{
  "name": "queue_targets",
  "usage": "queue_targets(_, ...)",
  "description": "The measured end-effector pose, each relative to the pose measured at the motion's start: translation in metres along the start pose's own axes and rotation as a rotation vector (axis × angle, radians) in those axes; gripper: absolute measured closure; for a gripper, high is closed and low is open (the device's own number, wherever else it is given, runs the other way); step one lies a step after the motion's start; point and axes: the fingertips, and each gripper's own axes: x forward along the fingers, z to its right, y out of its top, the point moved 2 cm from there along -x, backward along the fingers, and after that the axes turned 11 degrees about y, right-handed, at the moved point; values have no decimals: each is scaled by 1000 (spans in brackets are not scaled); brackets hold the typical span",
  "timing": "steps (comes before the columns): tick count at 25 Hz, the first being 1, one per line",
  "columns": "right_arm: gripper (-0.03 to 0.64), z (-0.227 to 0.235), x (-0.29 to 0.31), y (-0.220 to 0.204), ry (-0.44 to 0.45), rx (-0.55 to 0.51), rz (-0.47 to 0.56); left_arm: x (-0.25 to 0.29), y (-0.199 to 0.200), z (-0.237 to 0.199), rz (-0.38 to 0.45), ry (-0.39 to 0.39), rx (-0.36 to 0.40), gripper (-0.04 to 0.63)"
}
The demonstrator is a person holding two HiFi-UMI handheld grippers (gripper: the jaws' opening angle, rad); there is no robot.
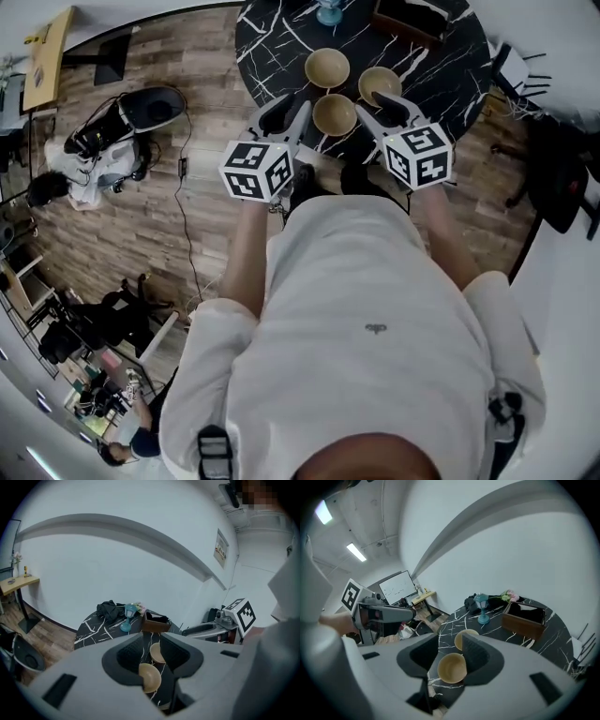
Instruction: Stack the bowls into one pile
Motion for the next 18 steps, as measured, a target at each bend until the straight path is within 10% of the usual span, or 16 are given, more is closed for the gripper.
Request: queue_targets(18,477,27,17,-61,134,36,-177,21,-61,25,-145,87,-76,495)
